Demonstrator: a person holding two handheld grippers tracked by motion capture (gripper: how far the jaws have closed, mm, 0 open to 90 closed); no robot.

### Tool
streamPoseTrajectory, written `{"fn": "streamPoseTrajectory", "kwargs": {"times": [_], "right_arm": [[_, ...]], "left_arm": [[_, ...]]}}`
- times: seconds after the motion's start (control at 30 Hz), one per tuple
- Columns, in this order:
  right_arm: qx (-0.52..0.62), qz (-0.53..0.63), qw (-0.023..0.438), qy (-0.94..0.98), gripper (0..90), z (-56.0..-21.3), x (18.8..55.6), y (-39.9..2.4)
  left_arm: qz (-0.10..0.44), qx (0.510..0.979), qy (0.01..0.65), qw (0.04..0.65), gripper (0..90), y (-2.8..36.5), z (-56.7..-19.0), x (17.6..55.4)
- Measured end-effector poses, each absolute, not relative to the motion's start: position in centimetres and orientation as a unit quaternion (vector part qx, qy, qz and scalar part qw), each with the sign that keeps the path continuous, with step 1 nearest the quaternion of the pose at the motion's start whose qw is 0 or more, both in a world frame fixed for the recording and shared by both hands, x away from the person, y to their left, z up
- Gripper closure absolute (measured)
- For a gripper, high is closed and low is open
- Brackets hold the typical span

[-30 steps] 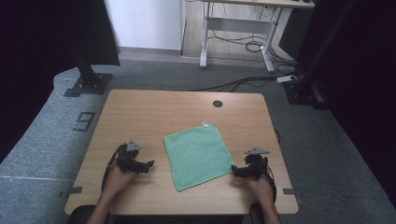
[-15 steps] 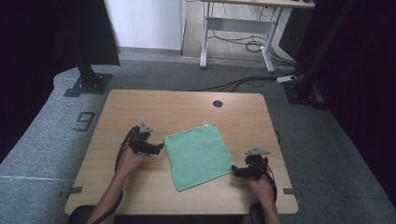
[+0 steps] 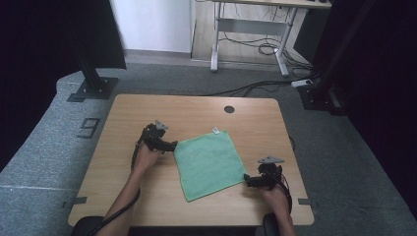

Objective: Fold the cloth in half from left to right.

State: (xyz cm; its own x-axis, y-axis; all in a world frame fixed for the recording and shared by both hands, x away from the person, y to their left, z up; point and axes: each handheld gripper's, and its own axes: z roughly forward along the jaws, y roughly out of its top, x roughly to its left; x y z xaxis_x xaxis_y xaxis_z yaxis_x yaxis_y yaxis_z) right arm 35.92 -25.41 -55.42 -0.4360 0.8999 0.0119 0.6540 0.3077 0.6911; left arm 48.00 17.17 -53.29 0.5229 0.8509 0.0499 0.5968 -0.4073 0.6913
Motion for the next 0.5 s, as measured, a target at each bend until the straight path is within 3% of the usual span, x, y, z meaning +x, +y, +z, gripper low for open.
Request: {"fn": "streamPoseTrajectory", "kwargs": {"times": [0.13,0.5], "right_arm": [[0.494,0.319,0.193,0.785,0.0,-55.42,35.92,-25.42],[0.49,0.316,0.187,0.79,0.0,-55.34,35.8,-25.04]], "left_arm": [[0.211,0.821,0.447,0.285,0.6,16.89,-54.39,48.35],[0.205,0.81,0.467,0.29,0.0,17.84,-54.57,47.8]]}}
